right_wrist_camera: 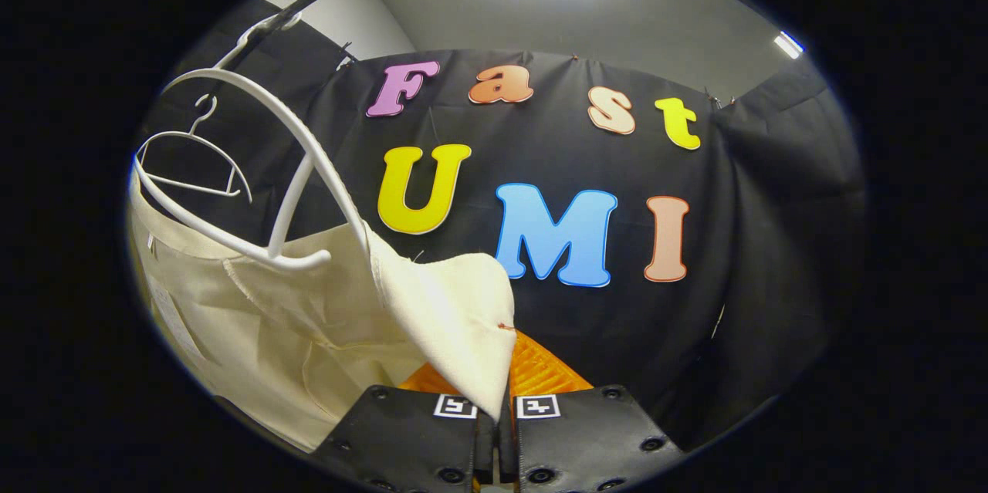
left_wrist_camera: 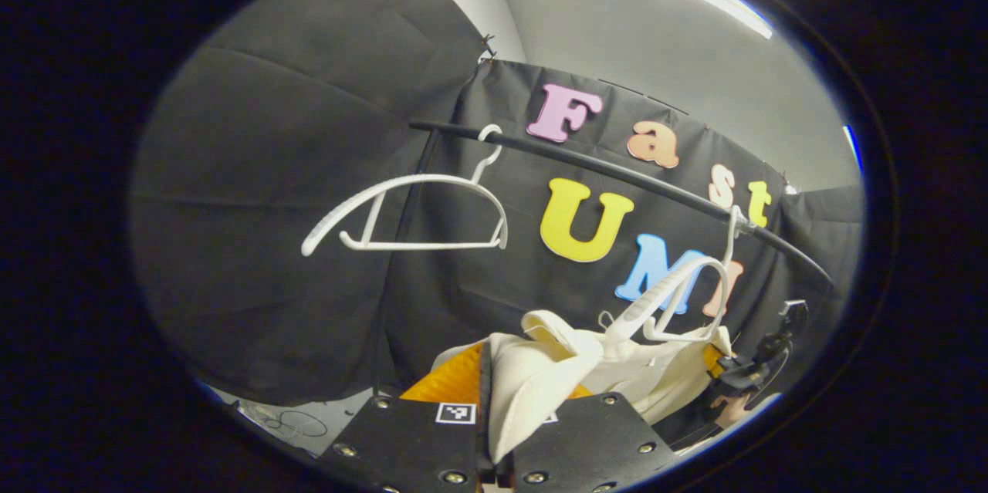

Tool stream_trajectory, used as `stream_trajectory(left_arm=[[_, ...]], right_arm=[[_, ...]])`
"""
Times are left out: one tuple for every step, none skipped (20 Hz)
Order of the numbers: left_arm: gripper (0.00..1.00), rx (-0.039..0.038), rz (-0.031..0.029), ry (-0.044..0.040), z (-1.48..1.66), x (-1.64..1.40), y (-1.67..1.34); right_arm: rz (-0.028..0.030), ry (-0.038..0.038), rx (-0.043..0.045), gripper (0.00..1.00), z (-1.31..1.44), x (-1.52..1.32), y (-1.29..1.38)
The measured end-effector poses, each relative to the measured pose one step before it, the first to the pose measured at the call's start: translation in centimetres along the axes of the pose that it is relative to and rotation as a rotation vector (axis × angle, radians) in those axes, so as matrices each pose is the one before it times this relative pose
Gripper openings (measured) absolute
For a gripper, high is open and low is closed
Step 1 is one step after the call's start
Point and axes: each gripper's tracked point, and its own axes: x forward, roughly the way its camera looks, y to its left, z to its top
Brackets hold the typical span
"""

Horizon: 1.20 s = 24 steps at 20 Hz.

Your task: Grasp the clothes on the hanger with both hands and then place them into the laundry hamper below.

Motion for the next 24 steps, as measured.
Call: stream_trajectory(left_arm=[[0.02, -0.02042, 0.00182, 0.00822, -0.449, 0.336, -0.168], [0.02, -0.00043, 0.00597, 0.00905, -0.663, 0.815, -0.122], [0.03, 0.01498, 0.00619, 0.01027, -0.569, 0.366, -0.148], [0.03, 0.02155, 0.00740, 0.00881, -0.582, -0.036, -0.166], [0.03, 0.02129, 0.00749, 0.00552, -0.503, -0.305, -0.091], [0.03, 0.01931, 0.00904, 0.00377, -0.500, -0.850, 0.324], [0.03, 0.01591, 0.01143, 0.00247, -0.385, -0.620, 0.241], [0.03, 0.00994, 0.00909, 0.00103, -0.469, -0.462, 0.186], [0.03, 0.00208, 0.00995, 0.00057, -0.466, -0.710, 0.156], [0.03, -0.00324, 0.01011, -0.00145, -0.618, -0.936, 0.053], [0.02, -0.00387, 0.00939, -0.00172, -0.352, -0.626, 0.045], [0.02, 0.00055, 0.01124, -0.00041, -0.456, -0.523, 0.011], [0.03, 0.00752, 0.01579, -0.00386, -0.507, -0.041, -0.077], [0.03, 0.01559, 0.02089, -0.00205, -0.430, -0.261, 0.056], [0.03, 0.01809, 0.02571, -0.00341, -0.724, -0.847, -0.005], [0.03, 0.01234, 0.01831, -0.00276, -0.673, -0.949, 0.013], [0.04, 0.01203, 0.01741, -0.00309, -0.429, -1.031, -0.007], [0.04, 0.01190, 0.01870, -0.00376, -0.466, -1.147, 0.123], [0.04, 0.00943, 0.01733, -0.00185, -0.435, -0.904, 0.204], [0.03, 0.00491, 0.01720, -0.00090, -0.448, -0.847, 0.256], [0.03, -0.00011, 0.01299, 0.00134, -0.427, -0.790, 0.061], [0.03, -0.00227, 0.00677, 0.00282, -0.539, -0.920, -0.143], [0.03, 0.00110, 0.00116, 0.00518, -0.551, -0.249, -0.491], [0.03, 0.00550, -0.00031, 0.00915, -0.454, -0.202, -0.236]], right_arm=[[-0.00101, 0.02104, 0.00229, 0.07, -0.738, 0.111, -0.147], [0.00054, 0.01609, 0.00959, 0.07, -0.617, -0.171, -0.004], [0.00036, 0.01277, 0.00897, 0.07, -0.553, -0.086, -0.111], [0.00303, 0.00935, 0.00453, 0.07, -0.558, -0.332, 0.097], [0.00191, 0.01090, -0.00310, 0.07, -0.739, -0.293, 0.006], [0.00285, 0.01536, -0.00276, 0.07, -0.803, -0.536, -0.081], [0.00448, 0.02359, 0.00971, 0.07, -1.060, -0.665, -0.027], [0.01026, 0.00598, 0.01804, 0.07, -0.779, -0.932, -0.035], [0.00865, 0.00189, 0.00903, 0.07, -0.481, -1.120, 0.153], [0.00959, 0.00575, -0.00148, 0.07, -0.608, -0.944, -0.066], [0.01182, 0.01343, -0.00298, 0.07, -0.845, -0.842, -0.072], [0.01415, 0.02250, 0.00349, 0.07, -0.761, -0.823, -0.107], [0.01922, 0.01969, 0.01388, 0.07, -0.820, -0.807, -0.094], [0.02019, 0.01452, 0.01819, 0.07, -0.465, -0.774, 0.036], [0.01879, 0.01191, 0.01444, 0.07, -0.318, -0.755, -0.033], [0.01451, 0.00985, 0.00640, 0.07, -0.277, -0.661, -0.162], [0.01665, 0.00929, 0.00195, 0.07, -0.251, -0.690, -0.089], [0.01622, 0.00969, -0.00129, 0.07, -0.297, -0.693, -0.078], [0.02006, 0.01313, 0.00184, 0.07, -0.436, -0.564, -0.026], [0.02322, 0.01306, 0.00536, 0.07, -0.403, -0.645, 0.183], [0.02306, 0.01311, -0.00073, 0.07, -0.482, -0.537, 0.379], [0.01544, 0.01216, -0.00073, 0.07, -0.368, -0.600, 0.256], [0.01519, 0.00802, 0.00251, 0.07, -0.327, -0.691, 0.365], [0.01018, 0.00978, 0.00600, 0.07, -0.366, -0.656, 0.330]])
